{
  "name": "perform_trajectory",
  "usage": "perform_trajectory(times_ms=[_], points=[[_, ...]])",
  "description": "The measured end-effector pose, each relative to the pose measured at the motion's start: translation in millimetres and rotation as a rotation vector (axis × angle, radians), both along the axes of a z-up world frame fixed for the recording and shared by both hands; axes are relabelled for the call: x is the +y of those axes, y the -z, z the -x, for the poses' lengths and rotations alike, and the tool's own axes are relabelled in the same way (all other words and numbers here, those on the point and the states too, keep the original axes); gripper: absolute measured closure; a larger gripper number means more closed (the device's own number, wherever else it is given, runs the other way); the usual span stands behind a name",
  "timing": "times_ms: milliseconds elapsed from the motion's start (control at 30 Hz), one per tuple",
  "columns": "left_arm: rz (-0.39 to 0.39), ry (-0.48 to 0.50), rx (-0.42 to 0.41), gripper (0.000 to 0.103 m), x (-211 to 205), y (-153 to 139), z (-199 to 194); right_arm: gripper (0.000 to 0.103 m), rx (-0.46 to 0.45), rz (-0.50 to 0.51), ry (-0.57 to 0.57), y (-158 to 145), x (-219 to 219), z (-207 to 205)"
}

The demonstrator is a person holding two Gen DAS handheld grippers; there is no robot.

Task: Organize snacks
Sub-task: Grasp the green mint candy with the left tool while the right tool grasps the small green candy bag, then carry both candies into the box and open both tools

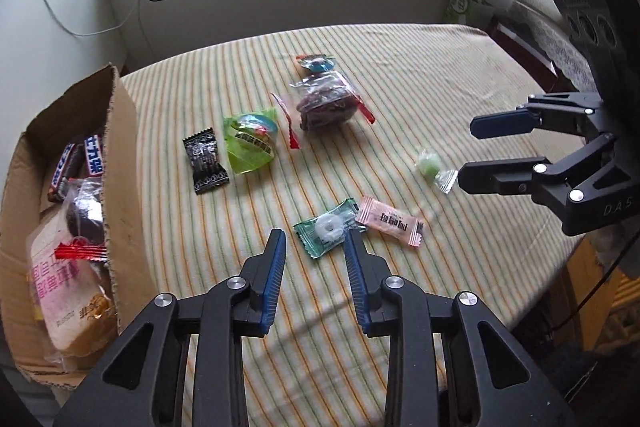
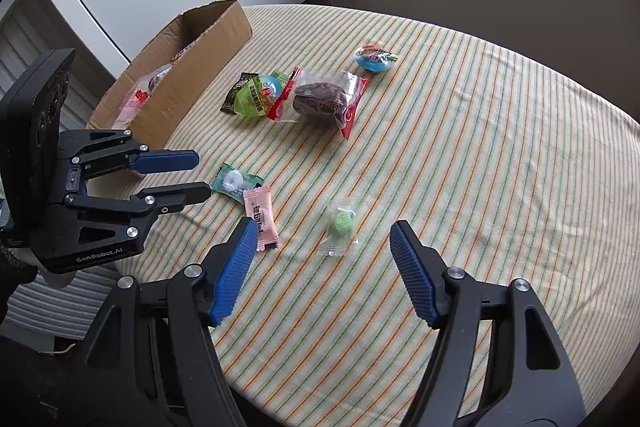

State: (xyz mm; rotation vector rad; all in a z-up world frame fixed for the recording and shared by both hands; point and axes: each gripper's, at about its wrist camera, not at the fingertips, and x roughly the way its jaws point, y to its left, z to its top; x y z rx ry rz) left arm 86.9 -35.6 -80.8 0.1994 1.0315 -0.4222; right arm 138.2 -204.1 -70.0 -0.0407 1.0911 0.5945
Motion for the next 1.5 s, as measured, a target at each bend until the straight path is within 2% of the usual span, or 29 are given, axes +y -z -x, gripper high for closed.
perform_trajectory(times_ms=[67, 200, 333, 433, 500, 667, 933, 1033, 1100, 1133, 1167, 1500], points=[[-0.036, 0.032, 0.0, 0.074, -5.0, 3.8, 0.3, 0.032, 0.01, 0.002, -0.009, 3.5, 0.2, -0.8], [-0.096, 0.113, 0.01, 0.074, -15.9, 7.7, -0.4, 0.041, 0.031, 0.003, -0.03, 9.4, 2.1, -3.3], [-0.182, 0.187, -0.004, 0.074, -28.6, 14.5, -0.1, 0.041, 0.028, 0.023, -0.037, 13.5, 7.1, -5.8], [-0.199, 0.222, 0.005, 0.074, -36.3, 18.0, -3.7, 0.042, 0.026, 0.035, -0.039, 15.7, 9.3, -8.2], [-0.202, 0.234, 0.014, 0.074, -38.1, 20.7, -7.5, 0.053, 0.034, 0.043, -0.045, 18.3, 12.0, -10.7], [-0.137, 0.193, 0.037, 0.071, -29.1, 19.7, -20.0, 0.055, 0.038, 0.081, -0.051, 25.0, 18.5, -16.7], [-0.1, 0.178, 0.04, 0.071, -27.9, 19.8, -26.9, 0.055, 0.038, 0.111, -0.058, 30.0, 25.6, -21.0], [-0.078, 0.165, 0.046, 0.074, -28.6, 20.6, -28.4, 0.066, 0.017, 0.156, -0.065, 31.0, 31.5, -20.0], [-0.067, 0.157, 0.043, 0.078, -29.2, 21.7, -32.2, 0.08, 0.002, 0.183, -0.07, 30.5, 33.5, -18.7], [-0.062, 0.155, 0.041, 0.079, -29.2, 21.6, -31.6, 0.082, 0.001, 0.185, -0.07, 30.3, 33.4, -18.5], [-0.058, 0.154, 0.038, 0.082, -29.0, 20.9, -30.2, 0.083, 0.002, 0.183, -0.068, 30.1, 33.0, -18.5], [0.028, 0.033, 0.039, 0.083, -10.3, 17.2, -25.4, 0.084, -0.016, 0.165, -0.051, 23.1, 26.1, -11.3]])
